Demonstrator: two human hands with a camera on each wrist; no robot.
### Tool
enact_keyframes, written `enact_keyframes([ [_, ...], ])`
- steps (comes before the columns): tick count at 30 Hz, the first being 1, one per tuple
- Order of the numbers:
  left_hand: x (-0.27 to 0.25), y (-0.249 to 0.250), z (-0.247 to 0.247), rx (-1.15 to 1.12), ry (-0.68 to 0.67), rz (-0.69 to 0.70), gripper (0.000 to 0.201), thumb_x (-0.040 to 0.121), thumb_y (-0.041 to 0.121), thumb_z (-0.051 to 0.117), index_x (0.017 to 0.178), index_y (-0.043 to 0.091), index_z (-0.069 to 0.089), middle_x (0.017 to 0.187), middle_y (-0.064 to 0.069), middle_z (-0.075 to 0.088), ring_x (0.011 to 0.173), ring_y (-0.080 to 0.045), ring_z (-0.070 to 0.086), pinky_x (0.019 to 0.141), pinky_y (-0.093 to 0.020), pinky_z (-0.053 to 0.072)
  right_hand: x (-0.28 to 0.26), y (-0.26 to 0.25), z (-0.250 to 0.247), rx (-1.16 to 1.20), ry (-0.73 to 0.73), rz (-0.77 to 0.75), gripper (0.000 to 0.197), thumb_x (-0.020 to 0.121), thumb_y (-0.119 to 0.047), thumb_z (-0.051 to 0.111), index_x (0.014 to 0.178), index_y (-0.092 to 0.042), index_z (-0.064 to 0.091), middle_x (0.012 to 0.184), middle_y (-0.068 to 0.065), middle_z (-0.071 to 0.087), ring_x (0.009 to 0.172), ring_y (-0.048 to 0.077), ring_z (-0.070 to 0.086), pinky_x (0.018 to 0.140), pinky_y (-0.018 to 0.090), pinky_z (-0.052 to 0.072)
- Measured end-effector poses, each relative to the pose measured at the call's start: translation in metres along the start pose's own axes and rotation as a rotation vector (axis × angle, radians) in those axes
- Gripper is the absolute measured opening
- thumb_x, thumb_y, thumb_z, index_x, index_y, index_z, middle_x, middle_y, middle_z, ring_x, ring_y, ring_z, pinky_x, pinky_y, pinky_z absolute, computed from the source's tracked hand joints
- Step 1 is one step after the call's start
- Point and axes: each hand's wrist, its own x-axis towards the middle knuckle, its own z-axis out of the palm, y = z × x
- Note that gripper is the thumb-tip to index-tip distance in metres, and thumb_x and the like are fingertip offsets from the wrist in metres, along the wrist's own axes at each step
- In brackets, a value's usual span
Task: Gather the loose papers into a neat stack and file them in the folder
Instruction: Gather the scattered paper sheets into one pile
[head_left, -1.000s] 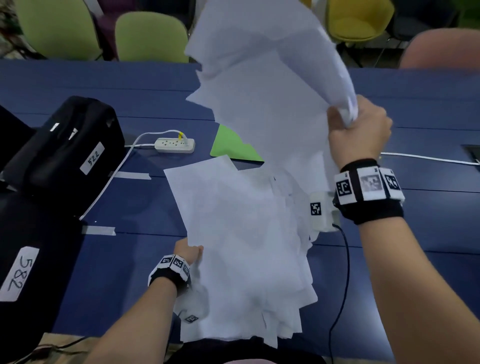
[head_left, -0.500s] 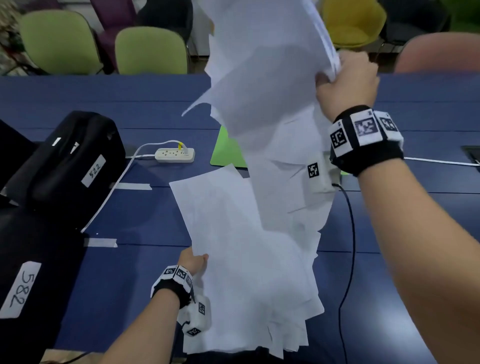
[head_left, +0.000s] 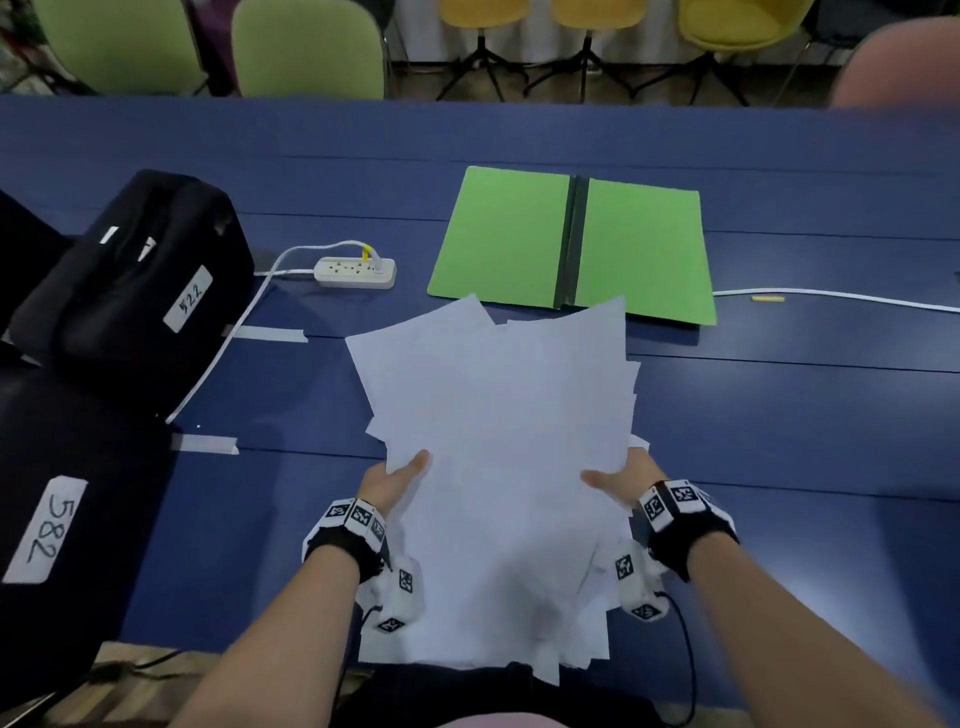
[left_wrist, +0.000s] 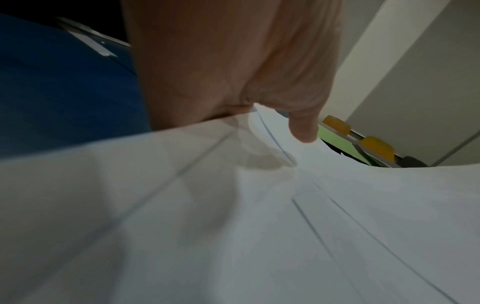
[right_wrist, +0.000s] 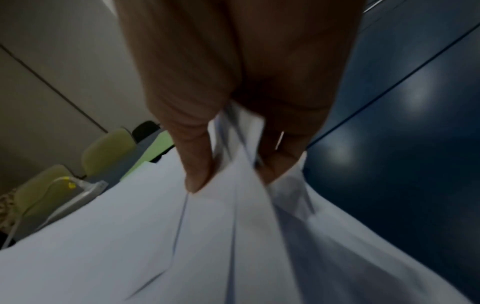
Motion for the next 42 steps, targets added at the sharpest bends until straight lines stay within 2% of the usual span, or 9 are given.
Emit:
enact_keyframes([
  [2, -0.002, -0.002, 0.002, 0.004, 0.008, 0.021, 0.057, 0.076, 0.045, 0.075, 0.122, 0.017, 0.053, 0.123, 0.003, 0.056, 0.115, -0.019, 0.055, 0.101, -0.032, 0.041, 0.004, 0.008, 0.003, 0.047, 0.049, 0.019, 0.047, 0.080, -0.027, 0.071, 0.119, -0.004, 0.057, 0.097, 0.004, 0.064, 0.090, 0.026, 0.059, 0.071, 0.025, 0.046],
  [5, 0.001, -0.006, 0.006, -0.026, 0.005, 0.036, 0.059, 0.071, 0.046, 0.079, 0.118, 0.016, 0.061, 0.124, -0.003, 0.064, 0.110, -0.022, 0.061, 0.103, -0.039, 0.046, 0.005, 0.007, 0.007, 0.159, 0.277, 0.008, 0.043, 0.089, -0.021, 0.062, 0.126, -0.003, 0.053, 0.127, 0.016, 0.059, 0.116, 0.033, 0.055, 0.093, 0.036, 0.044],
  [12, 0.008, -0.007, 0.007, 0.018, 0.074, 0.018, 0.060, 0.077, 0.036, 0.077, 0.124, 0.006, 0.057, 0.126, -0.006, 0.062, 0.111, -0.022, 0.058, 0.095, -0.031, 0.044, 0.015, 0.008, 0.032, -0.238, -0.100, 0.036, 0.042, 0.088, -0.029, 0.059, 0.125, -0.008, 0.055, 0.122, 0.014, 0.062, 0.110, 0.034, 0.059, 0.092, 0.040, 0.049],
  [17, 0.014, -0.009, 0.009, 0.137, 0.136, -0.007, 0.043, 0.085, 0.006, 0.066, 0.123, -0.007, 0.051, 0.119, -0.008, 0.057, 0.112, -0.025, 0.056, 0.097, -0.029, 0.041, 0.023, -0.007, 0.017, -0.027, 0.305, -0.047, 0.029, 0.086, -0.021, 0.064, 0.110, -0.004, 0.062, 0.108, 0.016, 0.066, 0.104, 0.034, 0.059, 0.083, 0.034, 0.047],
  [21, 0.010, 0.000, 0.010, 0.218, 0.087, -0.096, 0.016, 0.092, -0.001, 0.049, 0.077, -0.006, 0.047, 0.081, -0.013, 0.048, 0.093, -0.020, 0.042, 0.067, -0.013, 0.042, 0.032, -0.019, 0.019, 0.000, 0.414, -0.014, 0.027, 0.085, -0.026, 0.066, 0.092, -0.002, 0.057, 0.091, 0.016, 0.062, 0.089, 0.034, 0.058, 0.068, 0.034, 0.045],
  [26, 0.007, 0.001, 0.005, 0.260, 0.111, -0.075, 0.039, 0.087, -0.012, 0.046, 0.126, -0.013, 0.046, 0.099, -0.014, 0.048, 0.090, -0.024, 0.048, 0.091, -0.034, 0.049, 0.039, -0.041, 0.022, 0.187, 0.672, -0.198, 0.061, 0.071, -0.023, 0.077, 0.122, -0.016, 0.044, 0.122, 0.009, 0.049, 0.108, 0.030, 0.052, 0.090, 0.044, 0.047],
  [33, 0.015, 0.000, -0.003, 0.127, 0.006, -0.134, 0.047, 0.078, -0.009, 0.061, 0.124, -0.009, 0.052, 0.124, -0.015, 0.059, 0.103, -0.029, 0.055, 0.098, -0.035, 0.045, 0.034, -0.047, 0.053, -0.235, -0.134, -0.239, 0.061, 0.079, -0.023, 0.070, 0.132, -0.018, 0.040, 0.094, 0.002, 0.054, 0.089, 0.019, 0.054, 0.079, 0.025, 0.041],
  [38, 0.014, -0.005, -0.005, -0.116, -0.036, -0.169, 0.111, 0.051, 0.044, 0.089, 0.141, 0.007, 0.036, 0.139, -0.003, 0.050, 0.124, -0.026, 0.051, 0.099, -0.039, 0.042, 0.027, -0.016, 0.063, -0.170, 0.074, -0.213, 0.020, 0.085, -0.011, 0.056, 0.105, -0.008, 0.058, 0.074, -0.003, 0.049, 0.077, 0.021, 0.050, 0.070, 0.026, 0.042],
  [42, 0.012, -0.002, 0.001, -0.045, -0.001, -0.093, 0.050, 0.080, 0.007, 0.073, 0.125, 0.002, 0.052, 0.121, -0.010, 0.060, 0.105, -0.025, 0.057, 0.087, -0.031, 0.042, 0.022, 0.002, 0.038, 0.014, 0.172, -0.230, 0.010, 0.080, -0.018, 0.068, 0.088, -0.017, 0.063, 0.077, -0.003, 0.062, 0.080, 0.019, 0.059, 0.074, 0.024, 0.045],
])
